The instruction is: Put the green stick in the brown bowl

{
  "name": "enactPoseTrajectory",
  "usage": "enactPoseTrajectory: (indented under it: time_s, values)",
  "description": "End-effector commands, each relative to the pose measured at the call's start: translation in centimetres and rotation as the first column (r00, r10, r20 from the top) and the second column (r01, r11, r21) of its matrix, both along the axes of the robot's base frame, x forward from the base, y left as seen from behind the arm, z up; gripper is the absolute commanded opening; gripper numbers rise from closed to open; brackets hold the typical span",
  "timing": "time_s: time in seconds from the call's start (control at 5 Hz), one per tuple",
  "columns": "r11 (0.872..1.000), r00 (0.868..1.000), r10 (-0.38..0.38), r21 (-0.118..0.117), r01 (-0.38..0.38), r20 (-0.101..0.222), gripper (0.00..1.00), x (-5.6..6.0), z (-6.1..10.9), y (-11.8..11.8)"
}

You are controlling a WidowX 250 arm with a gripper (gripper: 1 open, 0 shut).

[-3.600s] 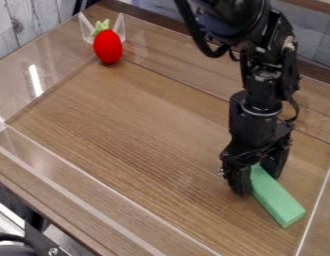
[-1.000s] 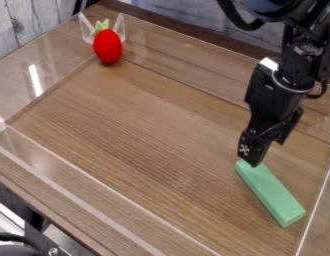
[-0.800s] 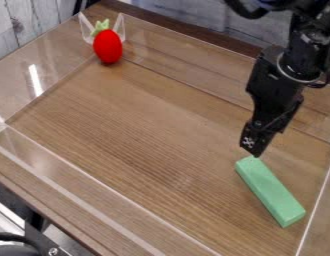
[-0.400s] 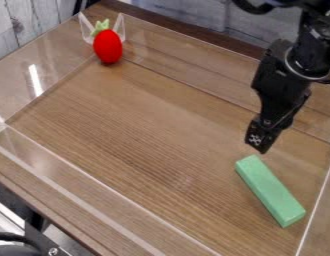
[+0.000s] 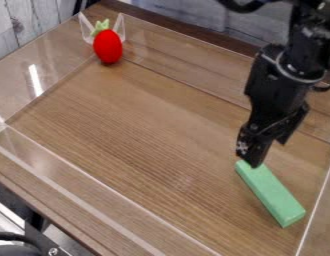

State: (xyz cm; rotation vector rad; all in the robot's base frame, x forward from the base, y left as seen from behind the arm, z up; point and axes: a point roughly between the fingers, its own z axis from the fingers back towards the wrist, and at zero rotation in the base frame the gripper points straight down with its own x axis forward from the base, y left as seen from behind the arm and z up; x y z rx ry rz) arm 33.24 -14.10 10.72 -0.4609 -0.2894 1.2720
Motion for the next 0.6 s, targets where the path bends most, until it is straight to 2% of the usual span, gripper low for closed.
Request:
enactPoseTrajectory:
  time_s: [0.0,0.2,0.4]
  values:
    - [0.999,0.998,0.034,-0.021,-0.033,0.046,1.00,0.0,1.5,0.1]
    - [0.997,0.997,0.075,-0.018,-0.074,0.032,1.00,-0.5,0.7,-0.3]
    - [0.998,0.998,0.062,-0.017,-0.062,0.018,1.00,-1.4,0.6,-0.3]
